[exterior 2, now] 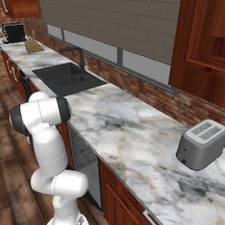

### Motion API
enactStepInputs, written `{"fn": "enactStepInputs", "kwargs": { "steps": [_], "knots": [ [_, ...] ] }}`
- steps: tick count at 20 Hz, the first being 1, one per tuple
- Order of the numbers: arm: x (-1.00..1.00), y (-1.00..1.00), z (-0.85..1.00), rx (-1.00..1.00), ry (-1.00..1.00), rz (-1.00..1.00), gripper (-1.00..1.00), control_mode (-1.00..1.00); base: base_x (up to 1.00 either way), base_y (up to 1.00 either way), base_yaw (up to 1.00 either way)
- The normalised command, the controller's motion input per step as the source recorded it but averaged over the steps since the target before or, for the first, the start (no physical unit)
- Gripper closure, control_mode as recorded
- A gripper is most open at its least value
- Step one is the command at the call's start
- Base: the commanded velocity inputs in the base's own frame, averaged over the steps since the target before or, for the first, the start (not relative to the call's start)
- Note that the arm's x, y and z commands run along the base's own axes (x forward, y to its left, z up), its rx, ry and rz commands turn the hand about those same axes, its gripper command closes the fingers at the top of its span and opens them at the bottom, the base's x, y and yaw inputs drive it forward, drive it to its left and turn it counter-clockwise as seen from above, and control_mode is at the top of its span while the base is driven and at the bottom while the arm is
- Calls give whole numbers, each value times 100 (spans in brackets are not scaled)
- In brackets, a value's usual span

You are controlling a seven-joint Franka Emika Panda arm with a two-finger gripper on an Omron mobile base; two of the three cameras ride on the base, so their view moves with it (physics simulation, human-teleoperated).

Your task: Open the dishwasher door and pull out the top rack.

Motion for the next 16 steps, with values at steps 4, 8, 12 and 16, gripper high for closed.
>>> {"fn": "enactStepInputs", "kwargs": {
  "steps": [4, 8, 12, 16],
  "knots": [
    [14, -26, -4, -18, -26, -11, -100, -100, 0, 0, 0],
    [9, -7, -12, -17, -27, -1, -100, -100, 0, 0, 0],
    [46, -4, 0, -7, -9, 0, -100, -100, 0, 0, 0],
    [39, -2, -2, 0, 0, 0, -100, -100, 0, 0, 0]
  ]
}}
